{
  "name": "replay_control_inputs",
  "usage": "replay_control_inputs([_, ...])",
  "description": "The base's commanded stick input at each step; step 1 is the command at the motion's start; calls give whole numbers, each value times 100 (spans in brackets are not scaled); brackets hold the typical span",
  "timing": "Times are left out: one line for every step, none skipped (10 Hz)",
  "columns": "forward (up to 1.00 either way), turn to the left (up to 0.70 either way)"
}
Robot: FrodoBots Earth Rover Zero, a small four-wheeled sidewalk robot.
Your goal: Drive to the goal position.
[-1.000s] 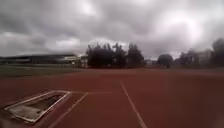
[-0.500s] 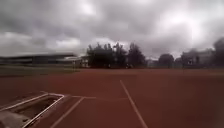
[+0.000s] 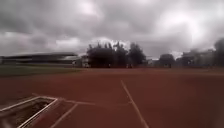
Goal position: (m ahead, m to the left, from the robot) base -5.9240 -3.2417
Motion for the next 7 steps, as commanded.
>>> replay_control_inputs([70,0])
replay_control_inputs([70,0])
replay_control_inputs([70,0])
replay_control_inputs([70,0])
replay_control_inputs([70,0])
replay_control_inputs([70,0])
replay_control_inputs([70,0])
